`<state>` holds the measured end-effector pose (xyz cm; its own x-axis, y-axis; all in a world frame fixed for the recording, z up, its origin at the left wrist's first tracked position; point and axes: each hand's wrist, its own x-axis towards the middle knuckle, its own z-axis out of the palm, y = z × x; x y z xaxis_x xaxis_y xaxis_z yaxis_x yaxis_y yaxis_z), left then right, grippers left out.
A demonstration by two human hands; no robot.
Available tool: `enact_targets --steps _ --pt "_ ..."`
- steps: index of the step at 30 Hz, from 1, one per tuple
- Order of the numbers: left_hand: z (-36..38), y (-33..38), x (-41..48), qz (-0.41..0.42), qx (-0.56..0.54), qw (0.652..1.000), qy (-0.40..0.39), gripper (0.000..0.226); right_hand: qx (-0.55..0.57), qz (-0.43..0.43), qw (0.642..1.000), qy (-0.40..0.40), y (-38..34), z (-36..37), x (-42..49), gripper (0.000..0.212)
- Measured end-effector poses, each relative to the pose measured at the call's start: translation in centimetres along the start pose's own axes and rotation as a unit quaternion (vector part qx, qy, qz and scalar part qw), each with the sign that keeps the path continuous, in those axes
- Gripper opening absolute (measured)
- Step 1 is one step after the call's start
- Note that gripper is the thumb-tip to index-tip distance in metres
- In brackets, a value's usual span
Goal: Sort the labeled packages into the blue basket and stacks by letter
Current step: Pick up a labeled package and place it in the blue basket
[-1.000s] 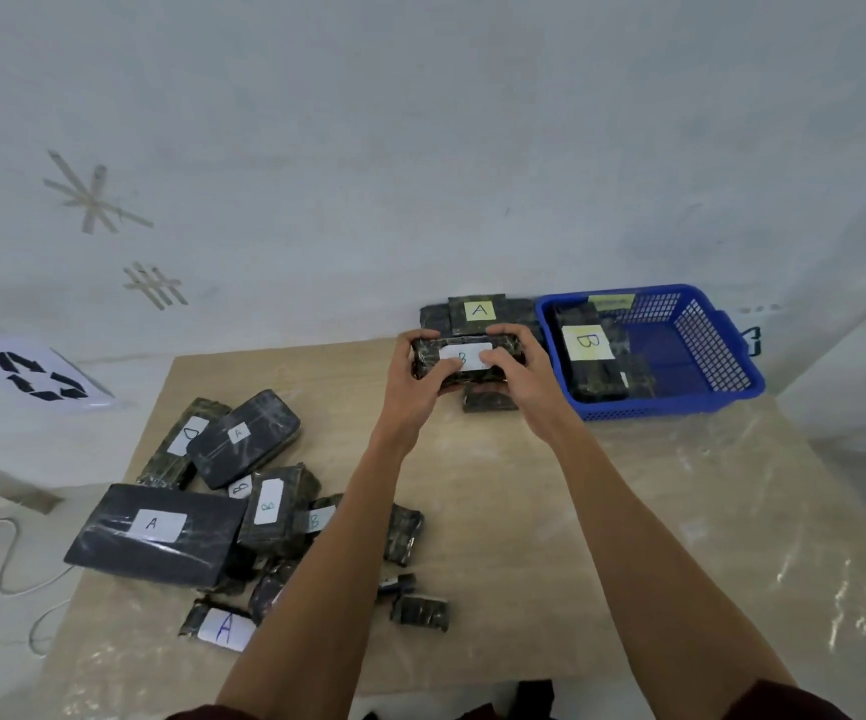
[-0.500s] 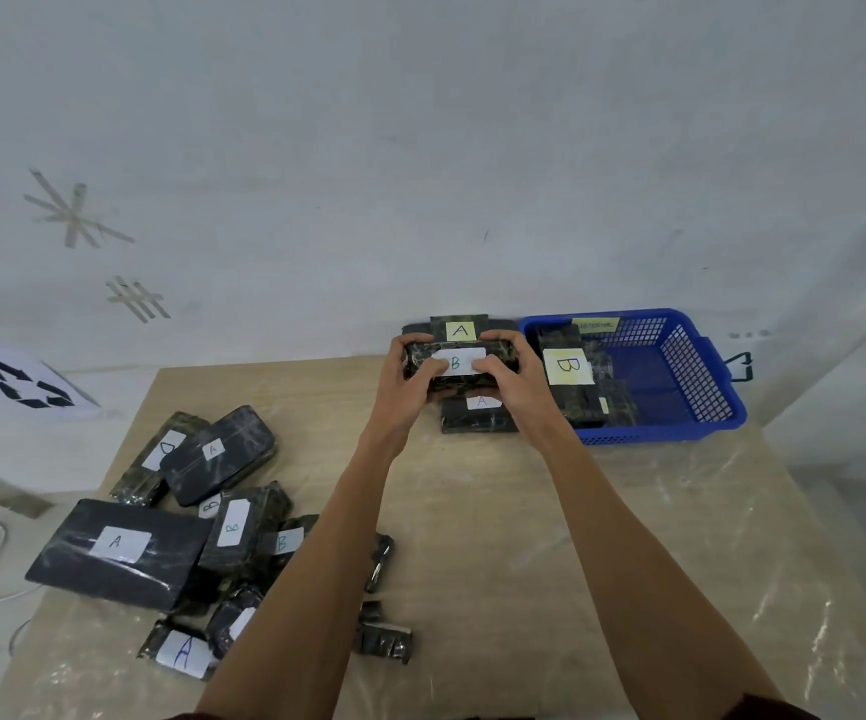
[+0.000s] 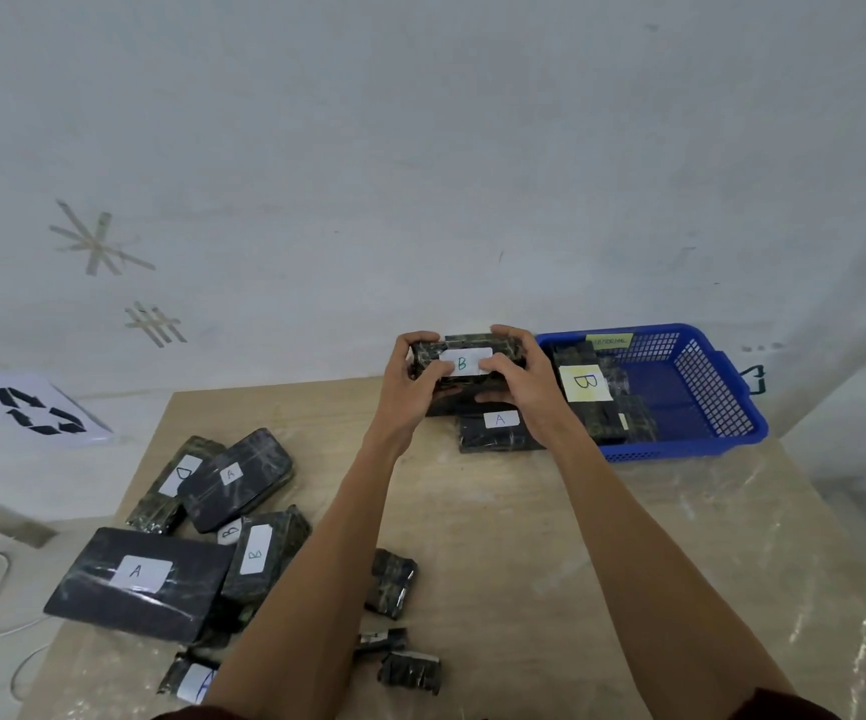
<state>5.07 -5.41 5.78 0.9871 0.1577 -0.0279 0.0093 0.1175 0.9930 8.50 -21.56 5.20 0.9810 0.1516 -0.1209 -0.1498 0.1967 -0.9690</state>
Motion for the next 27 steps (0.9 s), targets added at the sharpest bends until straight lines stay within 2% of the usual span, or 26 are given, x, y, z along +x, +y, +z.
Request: enact_targets --steps 6,11,13,17,19,21,24,27 --pt "-1.2 0.4 0.3 0.014 0.035 0.999 -0.03 0.049 0.009 0.135 0.99 -0.038 -1.2 0.5 0.3 0.041" --pt "-1.3 1.0 0.5 -0.058 -0.001 0.998 -0.032 0.036 0.045 0.091 0.994 -0.027 -1.3 1.4 0.1 0.009" --pt "-1.3 1.2 0.6 -0.083 -0.018 0.996 -0.029 0.033 0.032 0.081 0.996 -0.019 -1.2 1.7 0.0 0.009" --pt "-1.6 0.9 0.8 -0.071 -0.009 0.997 -0.01 0.018 0.004 0.078 0.997 -0.011 -1.3 2.4 -0.3 0.015" --pt "-1.5 0.8 0.7 -0.067 -0.011 0.998 -0.016 0.016 0.0 0.073 0.997 0.002 -1.3 2.6 -0.5 0.02" --pt "-1.4 0.9 0.8 -0.065 -0.007 0.998 -0.02 0.017 -0.005 0.059 0.998 0.01 -1.0 2.5 -0.4 0.015" --pt "-1.0 0.9 0.9 -0.067 -0.005 0.997 -0.025 0.017 -0.014 0.039 0.999 0.033 -1.0 2.6 -0.2 0.023" --pt "-0.9 0.6 1.1 -0.058 -0.006 0.998 -0.023 0.017 -0.022 0.035 0.998 0.038 -1.2 2.7 -0.1 0.017"
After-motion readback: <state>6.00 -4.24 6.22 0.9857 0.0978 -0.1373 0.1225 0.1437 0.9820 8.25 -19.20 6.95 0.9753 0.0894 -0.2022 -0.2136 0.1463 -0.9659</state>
